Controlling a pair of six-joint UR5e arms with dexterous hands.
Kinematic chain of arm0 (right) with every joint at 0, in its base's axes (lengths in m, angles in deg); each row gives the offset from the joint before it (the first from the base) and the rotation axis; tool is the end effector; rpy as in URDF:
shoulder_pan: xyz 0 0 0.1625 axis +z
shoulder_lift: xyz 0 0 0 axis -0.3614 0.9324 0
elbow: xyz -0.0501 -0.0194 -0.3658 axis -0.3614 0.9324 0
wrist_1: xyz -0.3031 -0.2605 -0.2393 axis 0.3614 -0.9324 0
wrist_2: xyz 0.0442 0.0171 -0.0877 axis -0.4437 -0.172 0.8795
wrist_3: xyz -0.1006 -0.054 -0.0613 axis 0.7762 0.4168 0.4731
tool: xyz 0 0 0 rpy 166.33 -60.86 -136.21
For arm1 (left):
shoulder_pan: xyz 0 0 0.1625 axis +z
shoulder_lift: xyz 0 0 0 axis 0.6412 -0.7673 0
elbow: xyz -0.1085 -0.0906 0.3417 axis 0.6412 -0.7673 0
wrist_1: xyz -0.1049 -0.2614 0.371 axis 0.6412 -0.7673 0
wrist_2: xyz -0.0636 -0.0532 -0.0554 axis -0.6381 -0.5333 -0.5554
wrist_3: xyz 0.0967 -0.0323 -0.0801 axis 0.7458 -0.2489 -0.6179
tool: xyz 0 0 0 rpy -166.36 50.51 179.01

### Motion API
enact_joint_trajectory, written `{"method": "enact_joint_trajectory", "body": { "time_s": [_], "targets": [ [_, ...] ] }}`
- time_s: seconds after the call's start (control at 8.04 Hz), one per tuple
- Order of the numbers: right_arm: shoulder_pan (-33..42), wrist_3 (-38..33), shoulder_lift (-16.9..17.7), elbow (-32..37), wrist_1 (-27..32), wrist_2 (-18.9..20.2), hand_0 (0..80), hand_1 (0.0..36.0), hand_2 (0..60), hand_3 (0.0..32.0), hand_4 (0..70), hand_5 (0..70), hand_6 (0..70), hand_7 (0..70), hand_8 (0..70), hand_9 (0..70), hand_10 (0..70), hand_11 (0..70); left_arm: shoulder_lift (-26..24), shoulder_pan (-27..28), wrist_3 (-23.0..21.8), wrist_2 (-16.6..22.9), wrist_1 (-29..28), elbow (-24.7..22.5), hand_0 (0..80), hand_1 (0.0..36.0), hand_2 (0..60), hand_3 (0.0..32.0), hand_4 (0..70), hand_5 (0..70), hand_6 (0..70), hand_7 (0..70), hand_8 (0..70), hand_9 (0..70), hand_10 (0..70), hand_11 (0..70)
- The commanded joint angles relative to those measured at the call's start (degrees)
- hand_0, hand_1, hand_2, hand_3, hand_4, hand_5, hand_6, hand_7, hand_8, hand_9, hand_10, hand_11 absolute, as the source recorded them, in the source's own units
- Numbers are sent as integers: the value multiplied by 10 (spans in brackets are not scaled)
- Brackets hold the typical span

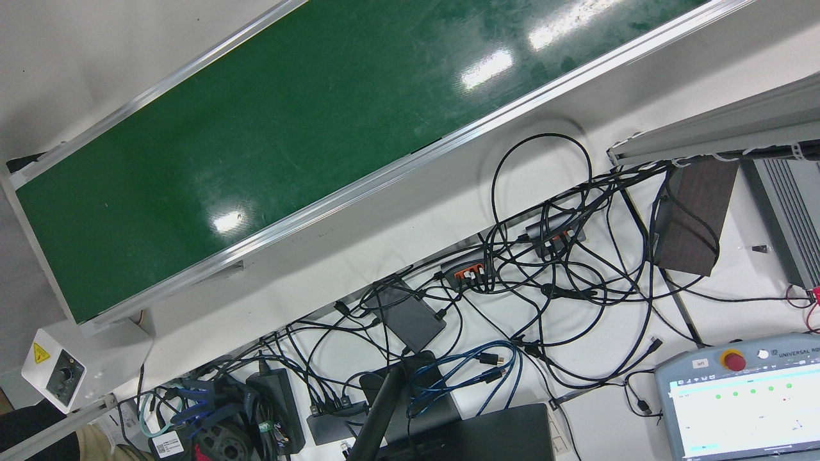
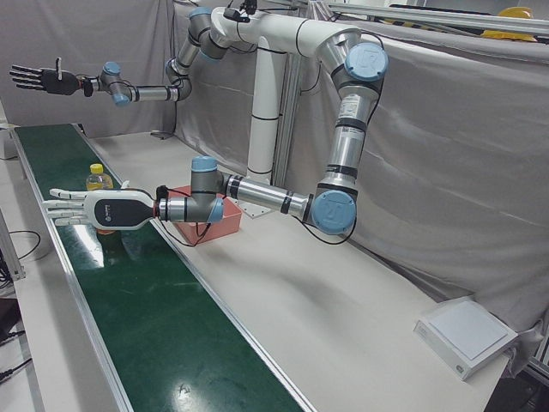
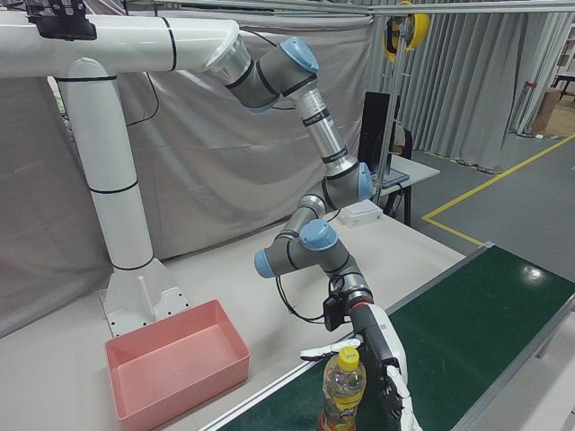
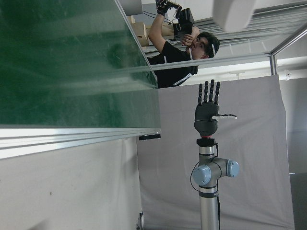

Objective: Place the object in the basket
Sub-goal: 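Bring the open left hand around the bottle's upper body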

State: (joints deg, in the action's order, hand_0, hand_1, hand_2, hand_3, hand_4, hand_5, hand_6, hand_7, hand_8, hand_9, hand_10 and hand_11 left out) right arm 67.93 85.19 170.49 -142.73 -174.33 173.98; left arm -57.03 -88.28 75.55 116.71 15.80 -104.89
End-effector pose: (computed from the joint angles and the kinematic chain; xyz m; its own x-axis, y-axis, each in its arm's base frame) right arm 0.1238 -0.5940 0.5807 -0.9945 0.0069 0.1049 -0.1035 0.1116 -0.9883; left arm 0.3369 -0.6510 0.2376 -0.9511 -0.2508 -0.1801 0.0704 0.3918 -0.9174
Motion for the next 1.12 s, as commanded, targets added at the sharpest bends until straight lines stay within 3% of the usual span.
{"method": "enact_joint_trajectory", "body": {
  "time_s": [0.0,0.25,0.37,0.5,0.62,0.75,0.87,1.0],
  "targets": [
    [0,0,0,0,0,0,0,0,0,0,0,0,0,0,0,0,0,0,-9,21,1,-1,8,4,773,137,0,0,12,238,0,5,0,0,32,73],
    [0,0,0,0,0,0,0,0,0,0,0,0,0,0,0,0,0,0,-9,16,-2,-11,3,0,768,136,0,0,17,256,0,5,0,0,36,78],
    [0,0,0,0,0,0,0,0,0,0,0,0,0,0,0,0,0,0,-3,16,-13,-69,-21,-2,762,130,0,0,21,300,0,27,8,24,69,126],
    [0,-1,0,0,0,0,0,0,0,0,0,0,0,0,0,0,0,0,1,19,-39,-97,-21,-3,800,133,0,0,537,657,131,283,241,359,447,646],
    [0,0,0,0,0,0,0,0,0,0,0,0,0,0,0,0,0,0,-2,21,-36,-97,-7,-5,800,170,142,0,700,700,700,700,700,700,700,700],
    [0,0,0,0,0,0,0,0,0,0,0,0,0,0,0,0,0,0,-5,22,-33,-97,6,-6,800,176,425,0,700,700,700,700,700,700,700,700],
    [0,0,0,0,0,0,0,0,0,0,0,0,0,0,0,0,0,0,-8,22,-33,-97,14,-8,800,194,600,0,700,700,700,700,700,700,700,700],
    [0,0,0,0,0,0,0,0,0,0,0,0,0,0,0,0,0,0,-9,21,-33,-97,31,-18,800,208,600,0,700,700,700,700,700,700,700,700]
  ]
}}
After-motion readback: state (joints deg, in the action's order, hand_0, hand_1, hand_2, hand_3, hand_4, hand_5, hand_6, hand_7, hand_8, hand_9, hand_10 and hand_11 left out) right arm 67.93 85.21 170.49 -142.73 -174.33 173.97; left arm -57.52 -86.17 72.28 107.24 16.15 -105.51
